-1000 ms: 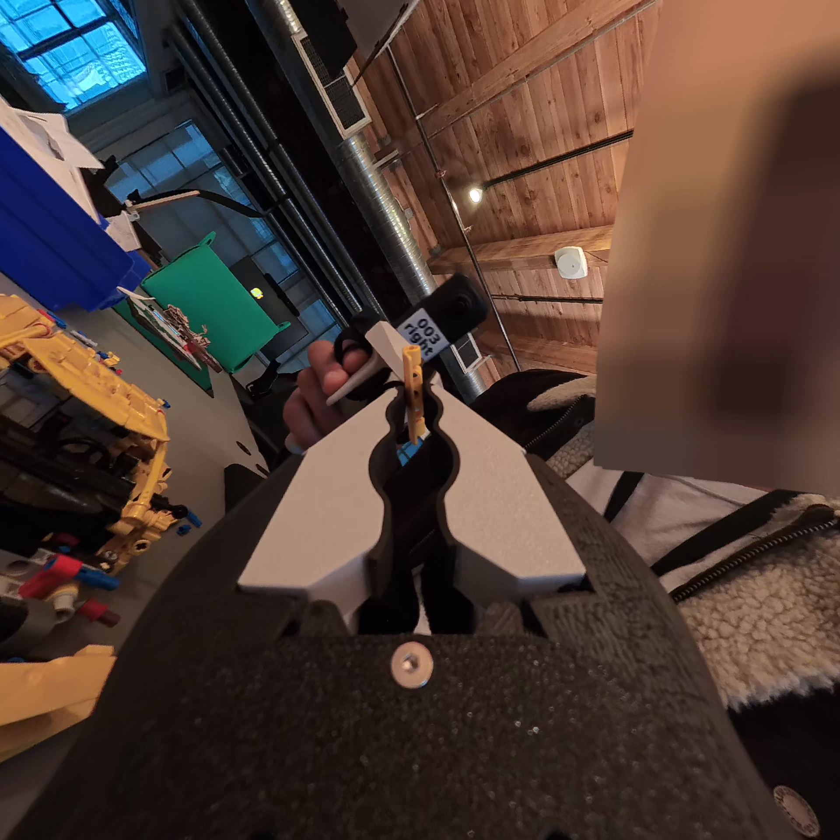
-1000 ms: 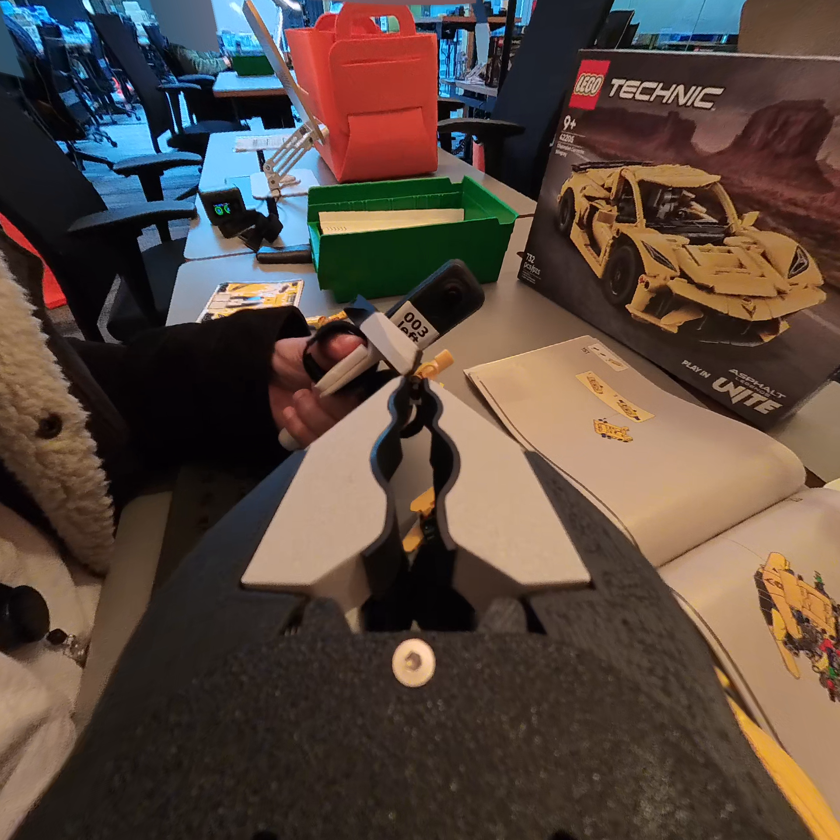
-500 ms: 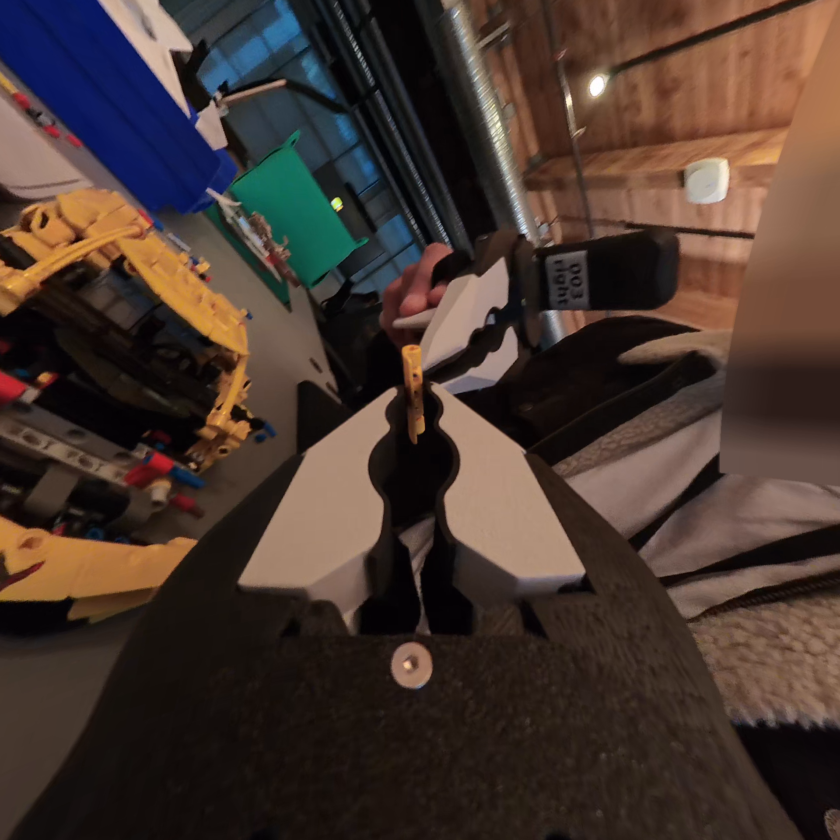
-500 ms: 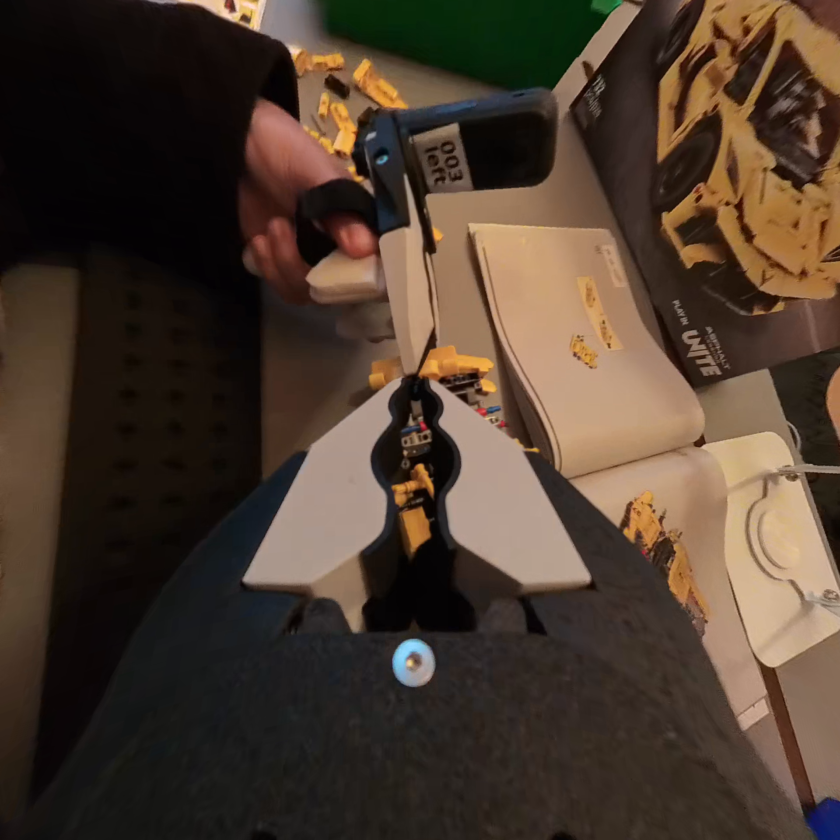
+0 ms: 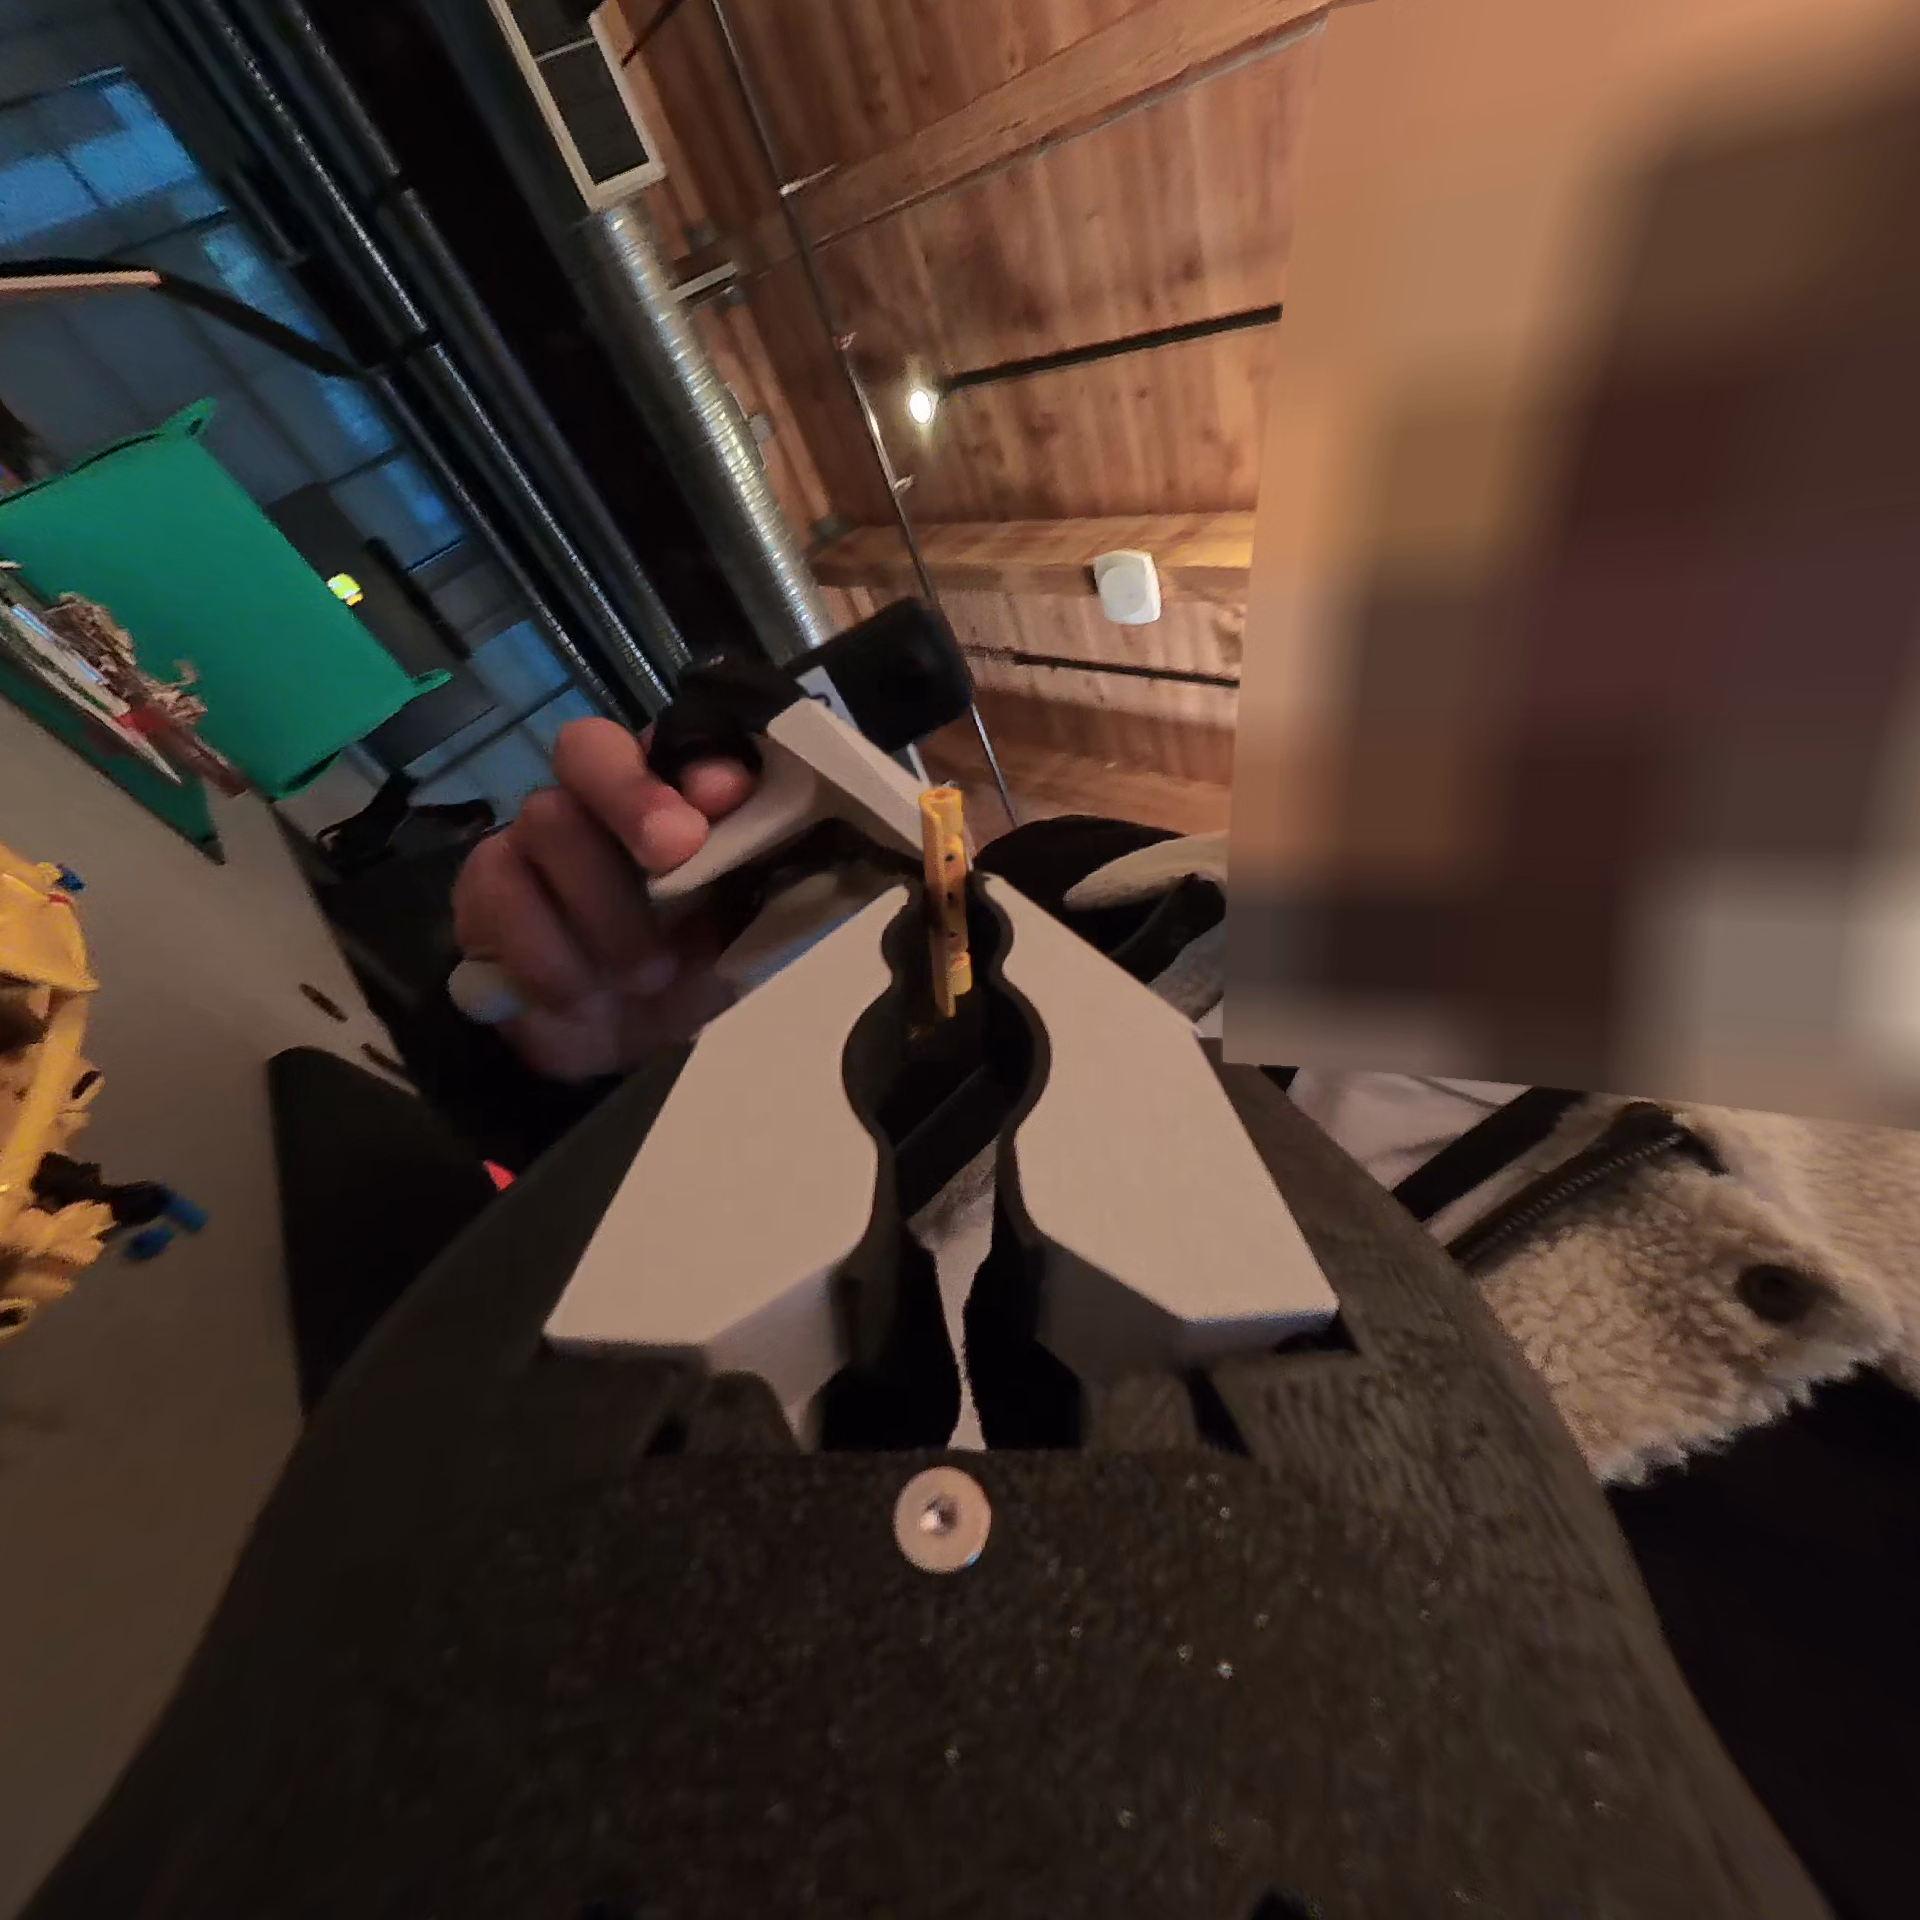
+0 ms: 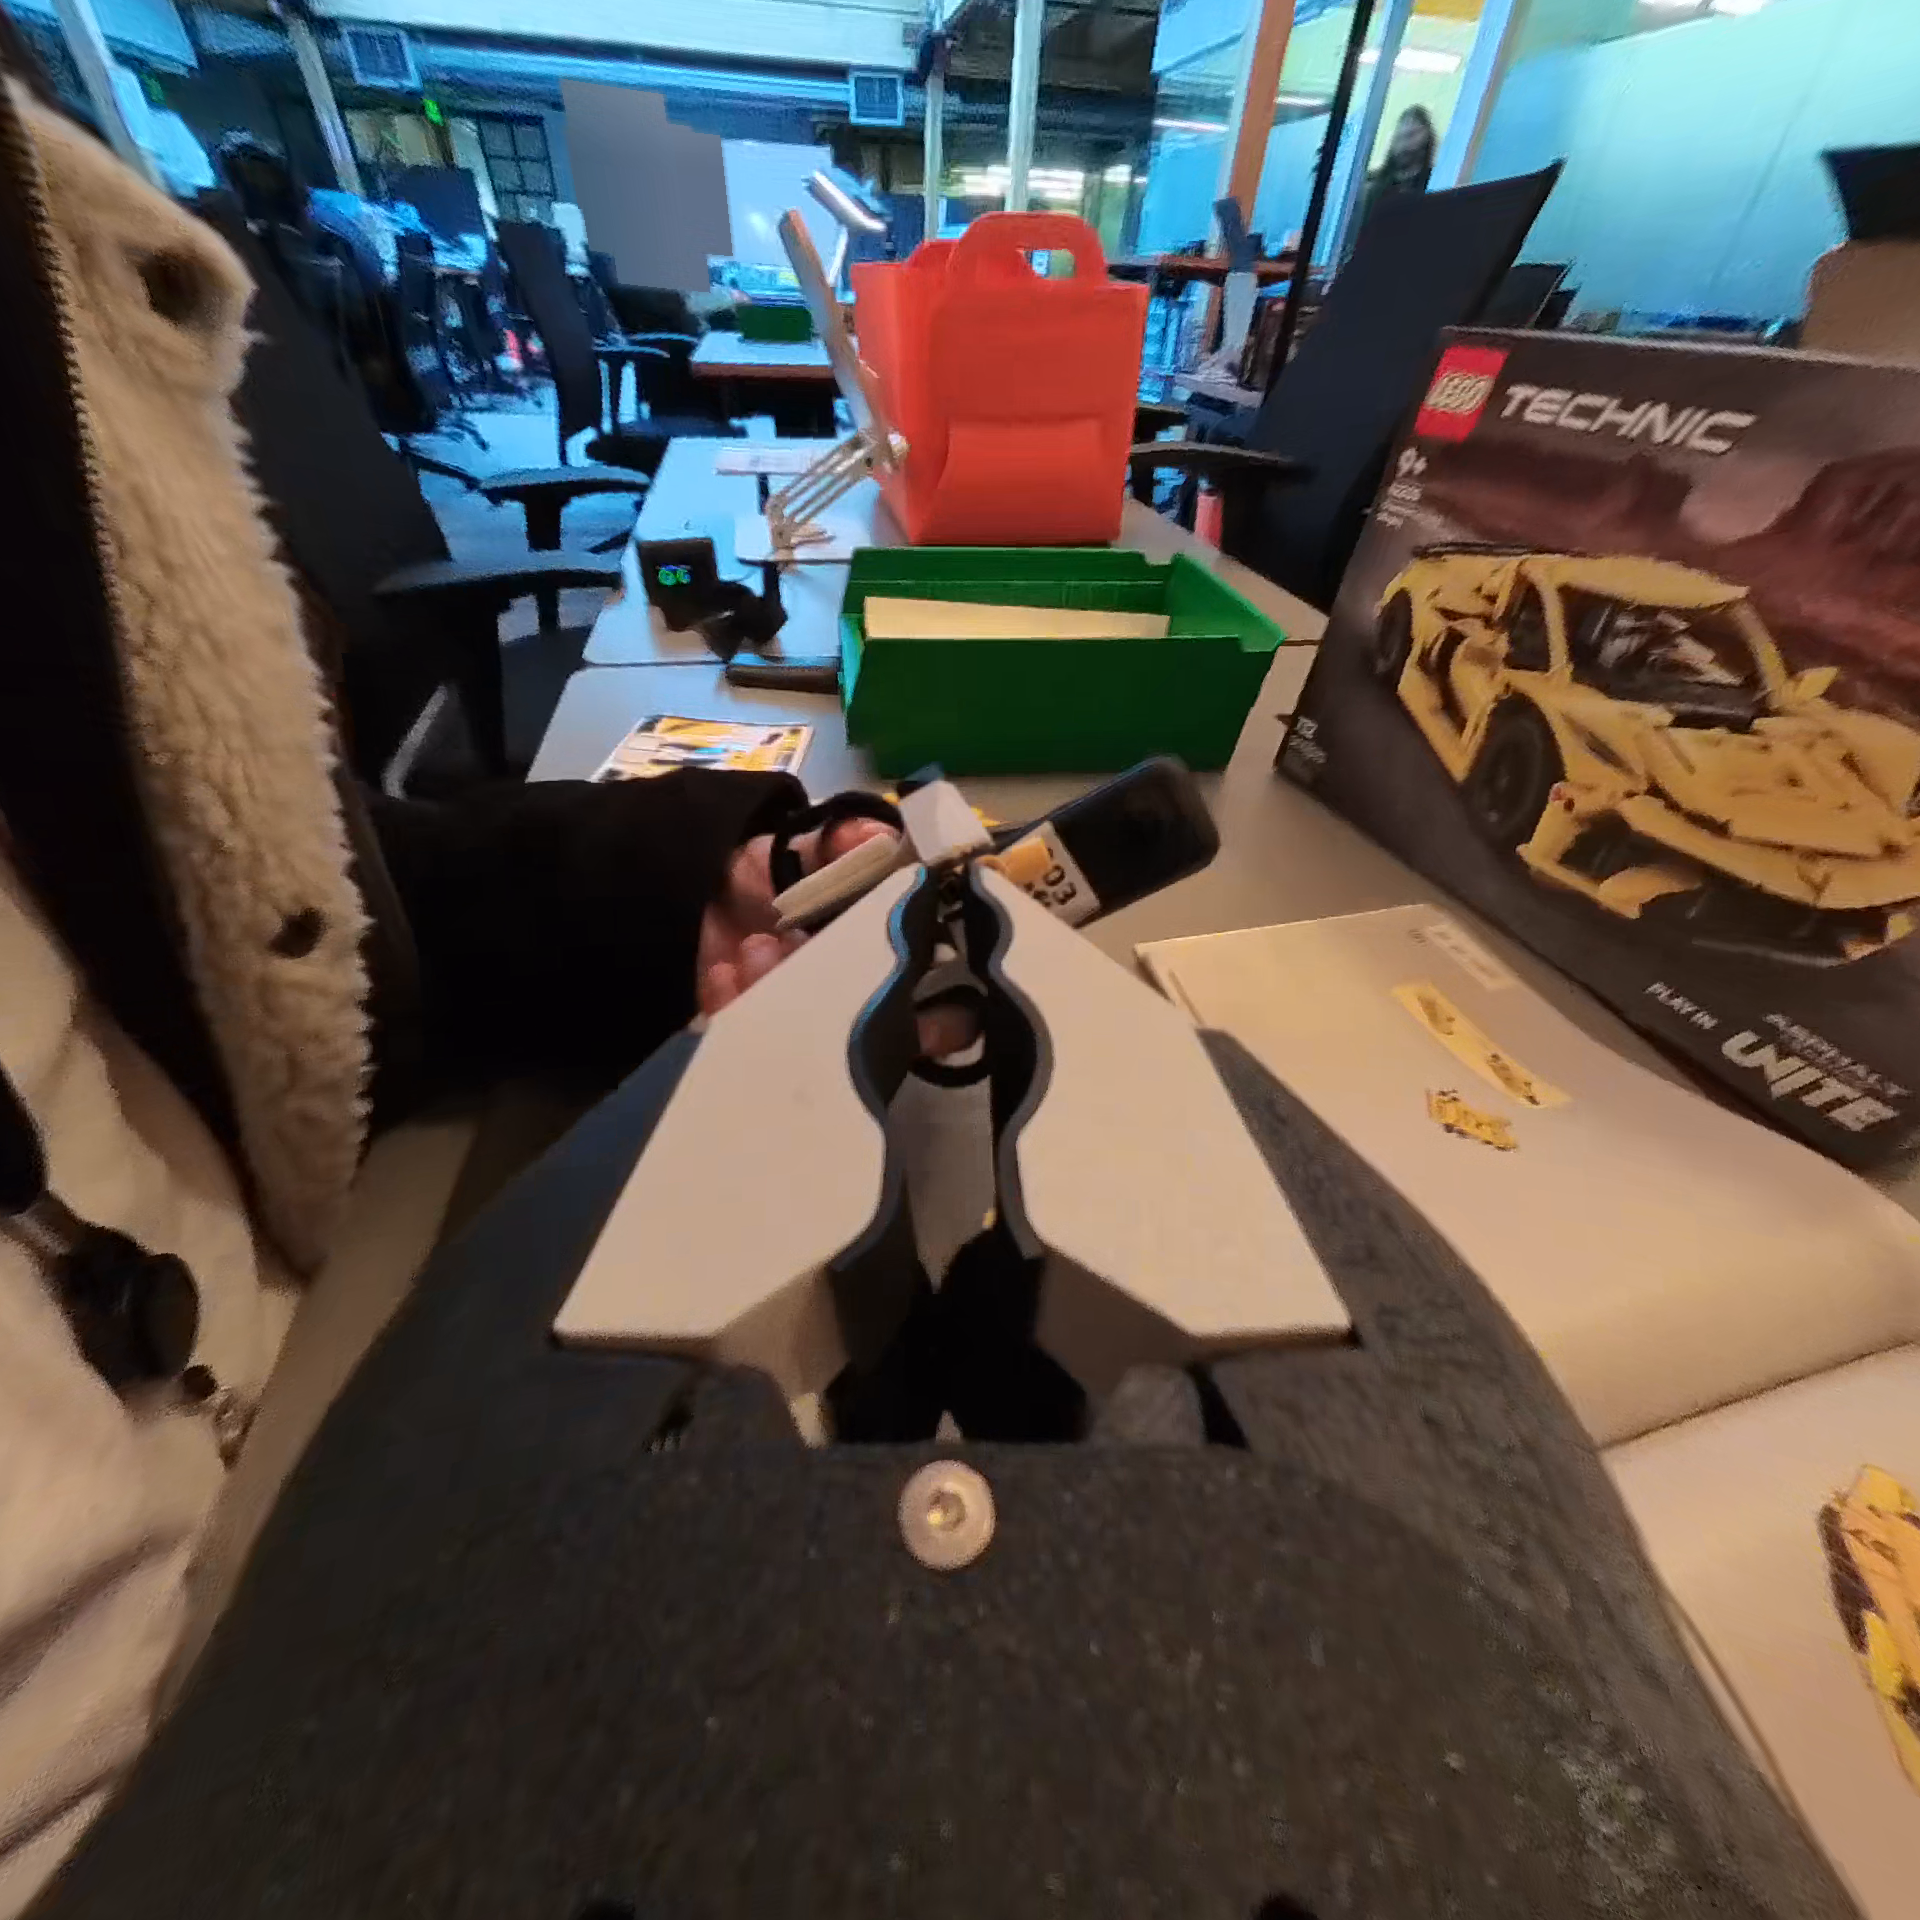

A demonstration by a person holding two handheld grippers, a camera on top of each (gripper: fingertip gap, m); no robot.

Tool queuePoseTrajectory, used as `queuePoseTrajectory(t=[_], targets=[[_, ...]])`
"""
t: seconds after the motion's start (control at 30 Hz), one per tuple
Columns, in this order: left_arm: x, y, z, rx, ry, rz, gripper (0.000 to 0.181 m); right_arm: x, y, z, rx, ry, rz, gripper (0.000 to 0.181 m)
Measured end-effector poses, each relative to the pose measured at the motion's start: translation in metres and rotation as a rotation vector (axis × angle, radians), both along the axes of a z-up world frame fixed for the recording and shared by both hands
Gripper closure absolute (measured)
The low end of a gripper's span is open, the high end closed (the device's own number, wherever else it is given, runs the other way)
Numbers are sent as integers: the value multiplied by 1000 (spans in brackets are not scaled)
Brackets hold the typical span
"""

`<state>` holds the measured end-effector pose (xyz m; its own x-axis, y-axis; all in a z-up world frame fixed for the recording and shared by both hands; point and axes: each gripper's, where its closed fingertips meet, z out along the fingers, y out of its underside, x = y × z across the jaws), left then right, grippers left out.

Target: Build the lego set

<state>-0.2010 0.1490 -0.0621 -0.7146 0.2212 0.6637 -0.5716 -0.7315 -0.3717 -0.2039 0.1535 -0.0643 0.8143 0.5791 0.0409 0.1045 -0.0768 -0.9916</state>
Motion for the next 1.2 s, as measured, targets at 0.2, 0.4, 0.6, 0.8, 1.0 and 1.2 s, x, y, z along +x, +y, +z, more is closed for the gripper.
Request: queuePoseTrajectory(t=[0.2,0.4,0.6,0.8,1.0,1.2], targets=[[1,7,-1,-39,16,8,175,1,7,-2,3,-137,-56,178],[1,8,-2,-66,20,-1,175,2,7,-5,-20,-106,-45,178],[2,4,-8,7,32,10,175,2,4,-12,-116,-142,-22,178],[5,-3,-18,95,65,21,175,5,-3,-22,-234,-239,-20,177],[5,-7,-18,107,59,12,175,2,-5,-21,-220,-215,2,177],[-2,-6,-5,15,0,-27,175,-4,-5,-10,-159,-81,50,177]])
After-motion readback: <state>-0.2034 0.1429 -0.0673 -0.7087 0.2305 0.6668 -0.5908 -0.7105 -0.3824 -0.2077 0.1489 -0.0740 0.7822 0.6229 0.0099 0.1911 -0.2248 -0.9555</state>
